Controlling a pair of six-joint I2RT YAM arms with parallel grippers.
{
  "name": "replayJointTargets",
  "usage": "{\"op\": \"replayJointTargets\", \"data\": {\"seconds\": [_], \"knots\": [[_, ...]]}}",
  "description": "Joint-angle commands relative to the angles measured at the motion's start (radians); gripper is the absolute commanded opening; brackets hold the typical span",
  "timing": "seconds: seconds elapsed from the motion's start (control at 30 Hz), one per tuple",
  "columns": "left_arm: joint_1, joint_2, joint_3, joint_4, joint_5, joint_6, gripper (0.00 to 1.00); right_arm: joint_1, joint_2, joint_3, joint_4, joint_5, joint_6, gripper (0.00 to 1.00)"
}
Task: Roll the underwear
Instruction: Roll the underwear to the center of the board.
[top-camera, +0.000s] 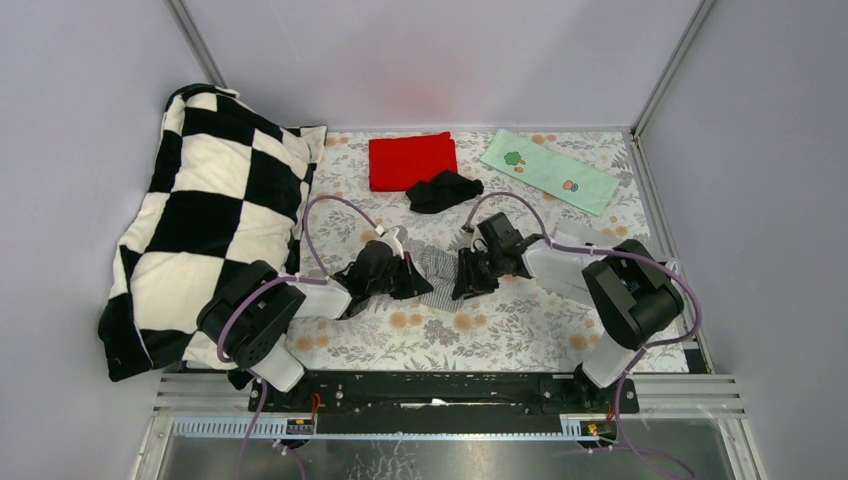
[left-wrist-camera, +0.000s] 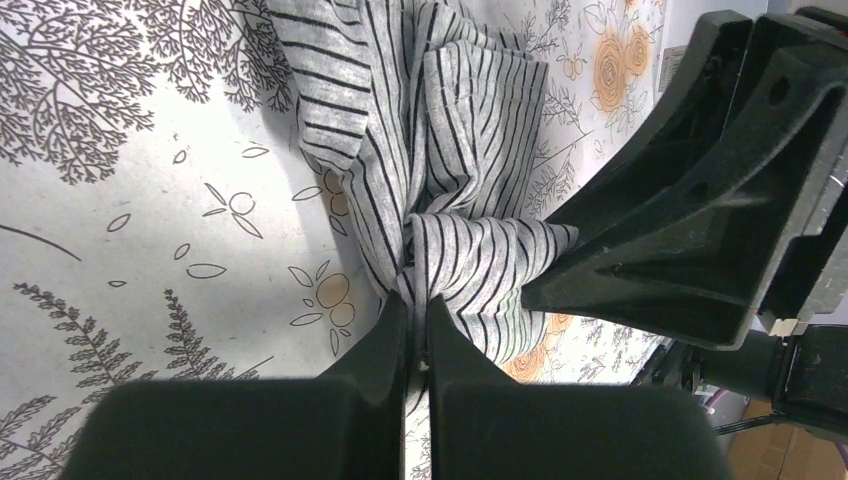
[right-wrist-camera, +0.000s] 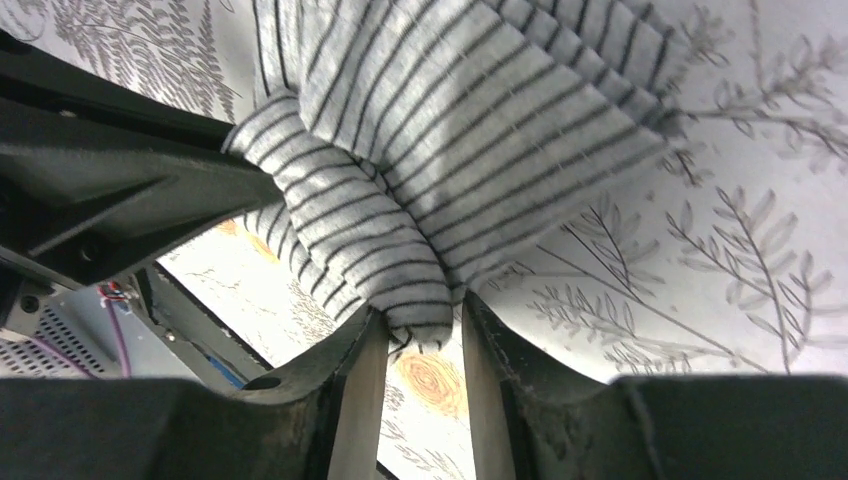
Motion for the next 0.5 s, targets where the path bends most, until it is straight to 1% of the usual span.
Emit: {"op": "replayJointTargets", "data": {"seconds": [0.0,0.17,0.3,0.37,0.47], "knots": [[-0.008,0.046,-0.026,-0.147,-0.057,0.031,0.0,-0.009,-0.098,-0.073,-0.067,0.133,-0.051,0.41],[-0.009,0.044,-0.01,-0.185,-0.058,0.041,0.0,-0.009,-0.238,-0.102,-0.049,0.188,-0.074,0.49],[-0.008,0.041,0.008,-0.221,-0.054,0.052,0.0,-0.01,-0.358,-0.16,0.016,0.27,-0.115,0.52],[-0.009,0.037,0.014,-0.235,-0.047,0.058,0.0,-0.009,-0.427,-0.207,0.086,0.299,-0.164,0.52],[-0.009,0.039,0.033,-0.263,-0.022,0.073,0.0,-0.005,-0.548,-0.318,0.314,0.238,-0.271,0.49]]}}
